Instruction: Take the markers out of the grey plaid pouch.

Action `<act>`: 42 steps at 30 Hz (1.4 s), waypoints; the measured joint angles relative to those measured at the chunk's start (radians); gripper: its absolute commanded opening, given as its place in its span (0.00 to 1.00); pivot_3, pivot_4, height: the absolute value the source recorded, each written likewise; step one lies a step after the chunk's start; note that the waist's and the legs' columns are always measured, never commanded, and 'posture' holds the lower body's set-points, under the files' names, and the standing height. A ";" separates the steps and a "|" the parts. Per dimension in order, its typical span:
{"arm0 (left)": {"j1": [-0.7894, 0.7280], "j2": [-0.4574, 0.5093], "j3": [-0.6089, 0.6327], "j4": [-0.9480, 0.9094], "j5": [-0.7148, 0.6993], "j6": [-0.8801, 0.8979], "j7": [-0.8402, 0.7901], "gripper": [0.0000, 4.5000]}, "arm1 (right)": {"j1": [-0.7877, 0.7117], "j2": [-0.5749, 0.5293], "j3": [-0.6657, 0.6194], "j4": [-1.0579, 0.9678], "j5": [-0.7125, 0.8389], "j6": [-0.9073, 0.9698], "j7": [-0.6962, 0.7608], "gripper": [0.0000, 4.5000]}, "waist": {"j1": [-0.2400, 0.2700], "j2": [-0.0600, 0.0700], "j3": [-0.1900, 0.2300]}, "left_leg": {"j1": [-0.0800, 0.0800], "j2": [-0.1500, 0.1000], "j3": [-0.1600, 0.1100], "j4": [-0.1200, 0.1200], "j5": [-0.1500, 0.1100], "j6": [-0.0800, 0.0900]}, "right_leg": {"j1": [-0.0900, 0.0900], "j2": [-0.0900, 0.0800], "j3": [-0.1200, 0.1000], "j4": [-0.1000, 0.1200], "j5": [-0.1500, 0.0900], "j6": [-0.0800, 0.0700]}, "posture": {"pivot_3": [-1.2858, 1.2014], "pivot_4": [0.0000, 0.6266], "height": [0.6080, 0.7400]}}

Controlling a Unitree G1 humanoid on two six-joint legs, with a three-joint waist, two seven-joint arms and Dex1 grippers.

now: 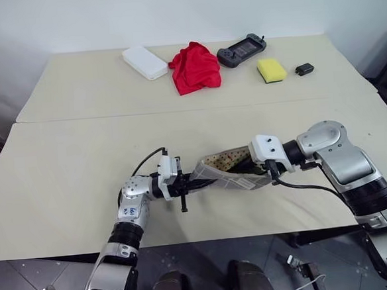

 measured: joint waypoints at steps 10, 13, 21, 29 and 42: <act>0.030 0.026 -0.007 -0.048 0.002 0.044 0.067 0.00 | -0.004 0.007 0.029 0.024 -0.077 -0.094 -0.109 0.24 | 0.006 0.000 0.000 | 0.000 0.001 0.000 0.000 0.000 0.000 | 0.000 0.000 0.000 0.001 0.000 0.000 | 0.52 0.24 1.00; 0.043 0.027 -0.008 -0.053 0.003 0.050 0.081 0.00 | -0.017 -0.016 0.060 -0.024 -0.129 -0.078 -0.142 0.24 | 0.009 0.000 0.000 | -0.001 0.000 0.000 0.000 0.000 0.000 | -0.001 0.000 0.000 0.000 0.000 0.000 | 0.52 0.24 1.00; 0.049 0.027 -0.012 -0.088 0.001 0.001 0.103 0.00 | -0.080 -0.091 0.105 -0.173 -0.193 -0.001 -0.125 0.24 | 0.010 0.001 0.001 | -0.001 0.000 0.000 0.000 0.000 0.000 | -0.001 0.000 0.000 -0.001 0.000 0.000 | 0.52 0.24 1.00; 0.035 0.027 -0.026 -0.079 0.047 -0.160 0.175 0.00 | -0.125 -0.112 0.134 -0.165 -0.230 0.039 -0.150 0.24 | 0.011 0.001 0.001 | -0.002 0.000 0.000 0.000 0.000 0.000 | 0.000 0.000 -0.001 -0.003 0.001 0.001 | 0.52 0.24 1.00; 0.049 0.041 -0.052 -0.076 0.061 -0.149 0.217 0.00 | -0.126 -0.084 0.125 -0.086 -0.170 0.113 -0.221 0.24 | 0.009 0.001 0.001 | -0.002 0.000 0.000 0.000 0.000 0.000 | 0.000 0.000 -0.001 -0.003 0.001 0.001 | 0.52 0.24 1.00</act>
